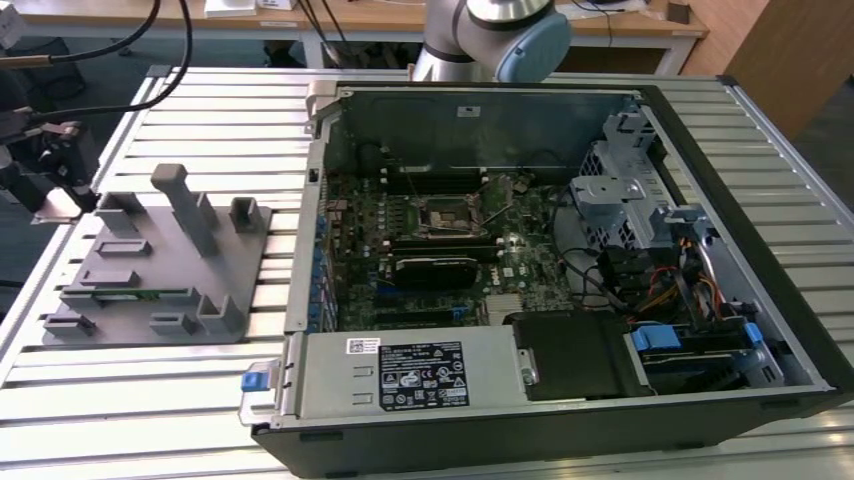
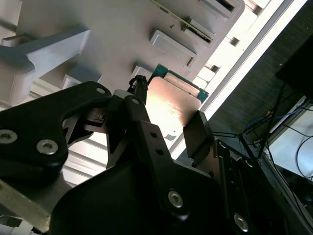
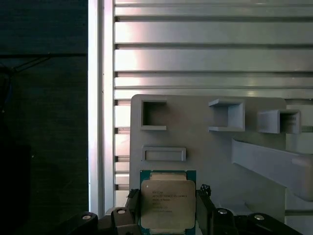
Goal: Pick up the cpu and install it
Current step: 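Pick up the cpu and move it towards the insertion slot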
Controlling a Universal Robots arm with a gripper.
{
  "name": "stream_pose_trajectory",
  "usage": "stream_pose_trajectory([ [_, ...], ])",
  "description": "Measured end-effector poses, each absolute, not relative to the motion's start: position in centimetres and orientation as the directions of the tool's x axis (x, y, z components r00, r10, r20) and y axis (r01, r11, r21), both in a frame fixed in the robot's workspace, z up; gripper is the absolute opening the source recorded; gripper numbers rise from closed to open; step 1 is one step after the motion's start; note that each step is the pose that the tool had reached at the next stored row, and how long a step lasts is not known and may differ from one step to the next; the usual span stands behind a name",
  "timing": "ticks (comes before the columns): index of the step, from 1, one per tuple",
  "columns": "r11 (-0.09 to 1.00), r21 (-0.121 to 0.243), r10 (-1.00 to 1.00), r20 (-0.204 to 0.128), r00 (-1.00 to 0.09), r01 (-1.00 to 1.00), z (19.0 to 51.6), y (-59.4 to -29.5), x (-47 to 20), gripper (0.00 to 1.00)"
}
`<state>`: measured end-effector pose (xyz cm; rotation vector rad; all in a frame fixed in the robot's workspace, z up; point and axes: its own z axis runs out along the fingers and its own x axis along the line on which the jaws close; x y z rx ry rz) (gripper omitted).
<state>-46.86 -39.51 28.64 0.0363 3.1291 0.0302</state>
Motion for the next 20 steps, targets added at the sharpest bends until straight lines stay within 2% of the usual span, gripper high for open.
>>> stream_pose_trajectory([
  [20,1.000,0.019,0.023,-0.014,-1.000,0.023,34.9,-39.1,-46.9,0.54],
])
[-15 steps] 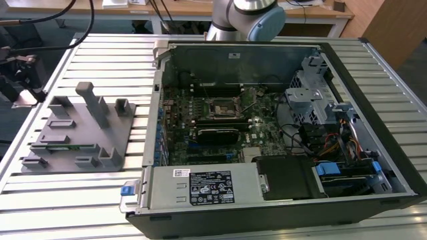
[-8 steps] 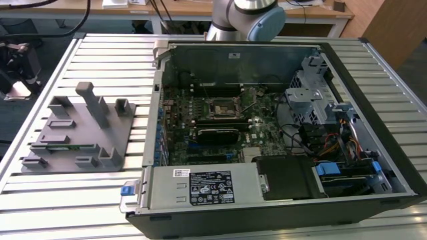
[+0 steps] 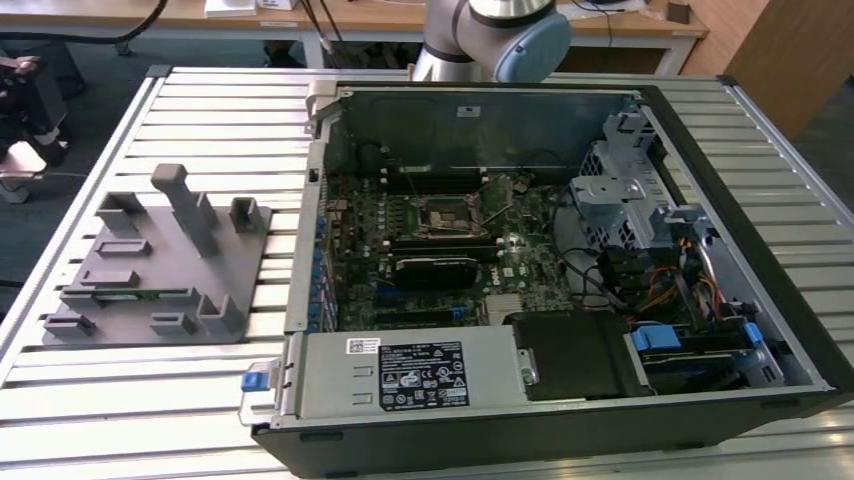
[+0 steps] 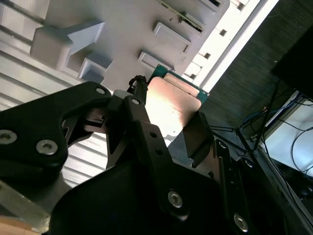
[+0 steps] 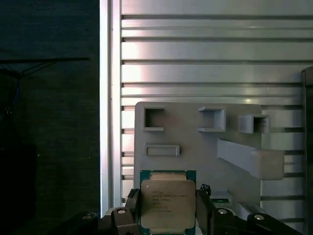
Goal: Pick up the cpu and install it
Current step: 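Pick up the cpu and move it towards the insertion slot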
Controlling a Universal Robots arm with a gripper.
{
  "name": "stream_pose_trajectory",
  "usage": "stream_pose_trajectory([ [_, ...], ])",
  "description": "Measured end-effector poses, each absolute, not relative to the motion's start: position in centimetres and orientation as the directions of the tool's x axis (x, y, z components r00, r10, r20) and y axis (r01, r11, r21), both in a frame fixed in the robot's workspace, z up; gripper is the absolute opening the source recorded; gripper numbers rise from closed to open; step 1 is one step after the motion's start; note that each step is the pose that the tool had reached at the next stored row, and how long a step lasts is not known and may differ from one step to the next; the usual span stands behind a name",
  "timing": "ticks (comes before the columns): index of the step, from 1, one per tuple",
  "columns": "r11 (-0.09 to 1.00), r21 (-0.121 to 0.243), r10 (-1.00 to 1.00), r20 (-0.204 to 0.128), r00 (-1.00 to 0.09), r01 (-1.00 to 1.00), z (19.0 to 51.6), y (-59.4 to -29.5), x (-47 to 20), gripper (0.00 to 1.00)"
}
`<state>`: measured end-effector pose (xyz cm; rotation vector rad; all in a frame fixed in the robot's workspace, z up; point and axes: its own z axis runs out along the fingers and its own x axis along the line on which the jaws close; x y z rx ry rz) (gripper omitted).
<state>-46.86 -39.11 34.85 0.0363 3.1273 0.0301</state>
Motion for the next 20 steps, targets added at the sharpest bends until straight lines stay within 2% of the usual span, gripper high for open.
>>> stream_pose_trajectory([
  [15,1.000,0.020,0.024,-0.020,-1.000,0.023,39.6,-38.6,-46.9,0.54],
  [20,1.000,0.020,0.024,-0.021,-0.999,0.023,40.1,-38.6,-46.9,0.54],
])
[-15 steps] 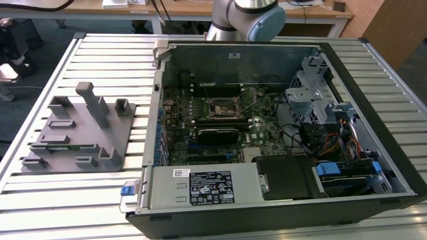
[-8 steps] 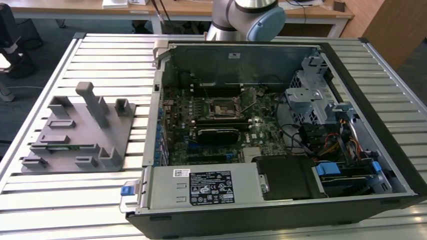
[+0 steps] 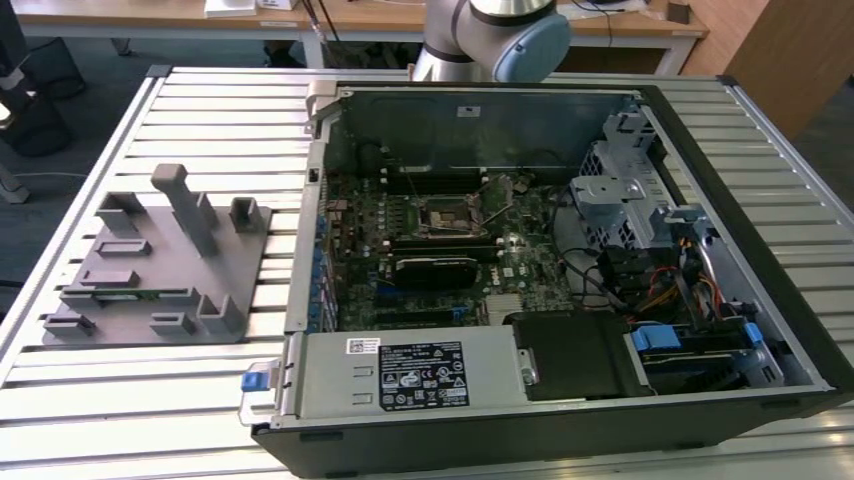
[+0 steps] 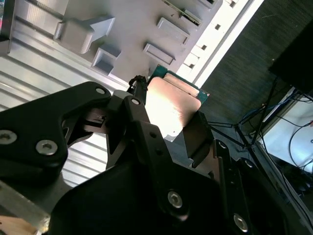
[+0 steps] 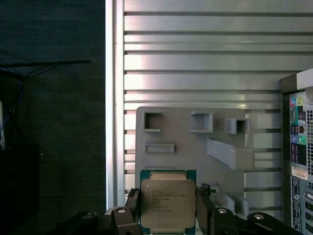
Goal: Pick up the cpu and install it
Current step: 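Pick up the cpu and move it towards the insertion slot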
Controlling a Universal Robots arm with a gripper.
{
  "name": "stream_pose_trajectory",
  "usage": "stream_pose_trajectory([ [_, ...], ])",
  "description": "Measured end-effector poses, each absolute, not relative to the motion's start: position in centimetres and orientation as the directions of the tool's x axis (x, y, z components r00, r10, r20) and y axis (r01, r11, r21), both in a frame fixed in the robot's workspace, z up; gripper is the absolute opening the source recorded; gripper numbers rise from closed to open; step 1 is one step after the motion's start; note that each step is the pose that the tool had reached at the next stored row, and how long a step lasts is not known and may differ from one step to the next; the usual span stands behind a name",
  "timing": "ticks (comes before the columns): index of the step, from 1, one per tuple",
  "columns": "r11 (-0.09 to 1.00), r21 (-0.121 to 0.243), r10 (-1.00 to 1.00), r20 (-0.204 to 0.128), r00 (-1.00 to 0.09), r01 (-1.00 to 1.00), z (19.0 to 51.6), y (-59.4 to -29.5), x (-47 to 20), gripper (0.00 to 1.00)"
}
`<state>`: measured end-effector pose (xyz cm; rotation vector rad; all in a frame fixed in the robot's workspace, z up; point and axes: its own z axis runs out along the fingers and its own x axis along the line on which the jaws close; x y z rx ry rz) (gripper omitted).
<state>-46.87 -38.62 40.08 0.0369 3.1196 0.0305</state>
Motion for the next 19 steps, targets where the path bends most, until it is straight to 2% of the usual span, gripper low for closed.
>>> stream_pose_trajectory([
  [19,1.000,0.021,0.024,-0.021,-0.999,0.023,40.0,-38.6,-45.6,0.54],
])
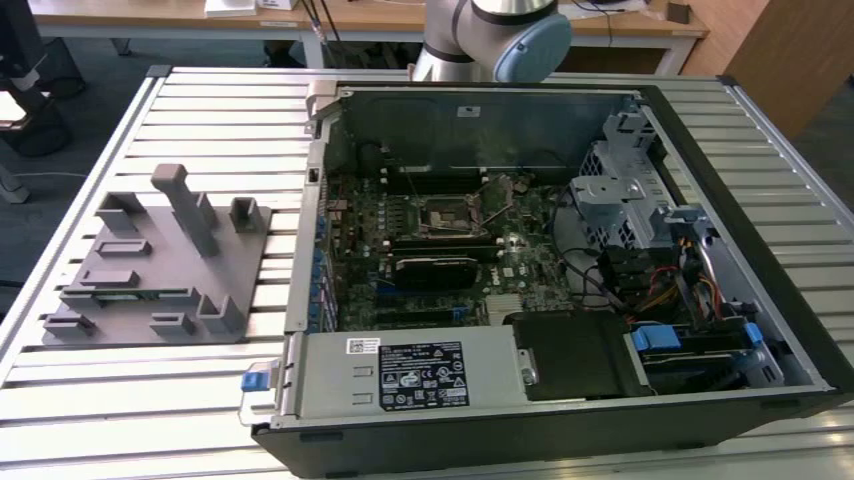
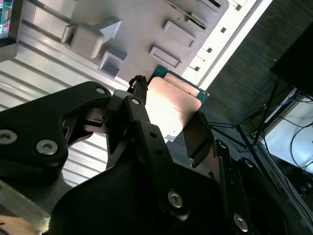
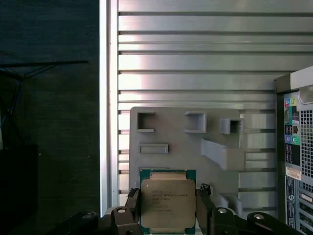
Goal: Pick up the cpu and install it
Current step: 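Pick up the cpu and move it towards the insertion slot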
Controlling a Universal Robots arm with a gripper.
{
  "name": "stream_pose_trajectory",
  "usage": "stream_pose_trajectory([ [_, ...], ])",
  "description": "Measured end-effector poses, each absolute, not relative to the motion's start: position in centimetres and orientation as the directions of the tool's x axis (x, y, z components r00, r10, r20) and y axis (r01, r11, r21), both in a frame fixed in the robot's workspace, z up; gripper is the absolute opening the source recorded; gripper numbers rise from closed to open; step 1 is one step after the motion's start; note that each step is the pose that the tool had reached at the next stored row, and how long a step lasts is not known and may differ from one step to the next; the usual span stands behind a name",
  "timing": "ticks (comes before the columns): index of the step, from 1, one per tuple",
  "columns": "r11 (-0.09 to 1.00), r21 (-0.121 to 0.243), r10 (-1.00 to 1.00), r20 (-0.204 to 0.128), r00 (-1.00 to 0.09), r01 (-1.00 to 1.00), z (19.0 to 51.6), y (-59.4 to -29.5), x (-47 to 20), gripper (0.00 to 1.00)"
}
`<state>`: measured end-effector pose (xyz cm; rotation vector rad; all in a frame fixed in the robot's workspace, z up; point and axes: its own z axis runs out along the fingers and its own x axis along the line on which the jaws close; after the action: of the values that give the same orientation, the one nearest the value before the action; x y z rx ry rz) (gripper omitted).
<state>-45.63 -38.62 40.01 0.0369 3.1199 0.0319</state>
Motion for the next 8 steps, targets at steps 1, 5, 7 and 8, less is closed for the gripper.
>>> stream_pose_trajectory([
  [1,1.000,0.021,0.024,-0.021,-0.999,0.023,39.99,-38.62,-45.59,0.54],
  [5,1.000,0.021,0.024,-0.021,-0.999,0.023,39.95,-38.62,-45.35,0.54],
  [7,1.000,0.021,0.024,-0.021,-0.999,0.023,39.93,-38.62,-45.23,0.54],
  [8,1.000,0.021,0.024,-0.021,-0.999,0.023,39.92,-38.62,-45.17,0.54],
])
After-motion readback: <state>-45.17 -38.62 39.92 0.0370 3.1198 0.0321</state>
